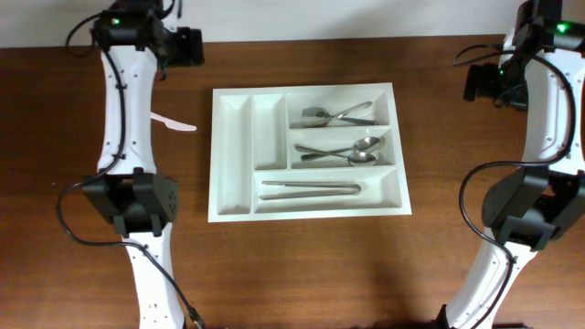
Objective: Pack container
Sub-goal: 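Release the tongs in the bottom compartment and raise the left gripper, then lower the left gripper onto the white plastic knife and close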
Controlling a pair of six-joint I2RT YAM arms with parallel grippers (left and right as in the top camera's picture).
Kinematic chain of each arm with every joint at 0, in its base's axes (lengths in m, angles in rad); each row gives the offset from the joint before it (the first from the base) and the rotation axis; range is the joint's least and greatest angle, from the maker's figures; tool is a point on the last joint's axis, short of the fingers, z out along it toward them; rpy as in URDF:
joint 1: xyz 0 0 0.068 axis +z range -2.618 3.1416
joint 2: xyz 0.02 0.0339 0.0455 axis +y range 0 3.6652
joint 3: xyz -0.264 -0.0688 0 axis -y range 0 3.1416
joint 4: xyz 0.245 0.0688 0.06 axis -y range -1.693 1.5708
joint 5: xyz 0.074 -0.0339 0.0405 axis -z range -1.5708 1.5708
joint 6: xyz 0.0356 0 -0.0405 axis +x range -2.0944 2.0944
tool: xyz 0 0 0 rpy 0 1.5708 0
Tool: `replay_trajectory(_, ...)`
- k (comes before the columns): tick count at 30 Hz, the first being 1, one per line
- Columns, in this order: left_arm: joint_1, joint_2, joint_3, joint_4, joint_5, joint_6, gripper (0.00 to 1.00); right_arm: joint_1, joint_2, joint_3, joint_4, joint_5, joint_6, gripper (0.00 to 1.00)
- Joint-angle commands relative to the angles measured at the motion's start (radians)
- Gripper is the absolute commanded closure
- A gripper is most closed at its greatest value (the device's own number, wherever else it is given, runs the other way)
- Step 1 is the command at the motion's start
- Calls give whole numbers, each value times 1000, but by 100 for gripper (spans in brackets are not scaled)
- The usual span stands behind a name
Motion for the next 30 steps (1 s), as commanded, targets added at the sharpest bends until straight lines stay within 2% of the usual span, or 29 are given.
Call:
replay_trajectory(1, 15, 64, 3, 42, 109, -109, 1, 5, -29, 6, -1, -2, -3, 1)
replay_trajectory(3, 14, 81, 1, 0, 114, -109, 1, 5, -29, 6, -1, -2, -3, 1)
replay_trajectory(6, 14, 95, -13, 18, 78, -109, 4, 5, -29, 6, -1, -2, -3, 1)
replay_trajectory(7, 16, 106, -20, 23, -4, -162, 1, 5, -29, 6, -1, -2, -3, 1)
replay_trajectory(8, 17, 122, -22, 2, -117, -300, 0, 5, -29, 6, -1, -2, -3, 1)
replay_trajectory(9, 17, 131, -22, -20, -177, -388, 1, 5, -29, 6, -1, -2, -3, 1)
replay_trajectory(12, 27, 188, -22, -98, -264, -662, 1, 5, -29, 6, -1, -2, -3, 1)
replay_trajectory(20, 48, 286, -22, -163, -274, -980, 1, 5, -29, 6, -1, -2, -3, 1)
replay_trajectory(22, 58, 299, -23, -172, -264, -1038, 1, 5, -29, 6, -1, -2, -3, 1)
replay_trajectory(30, 111, 319, -23, -168, -238, -1098, 0, 5, -29, 6, -1, -2, -3, 1)
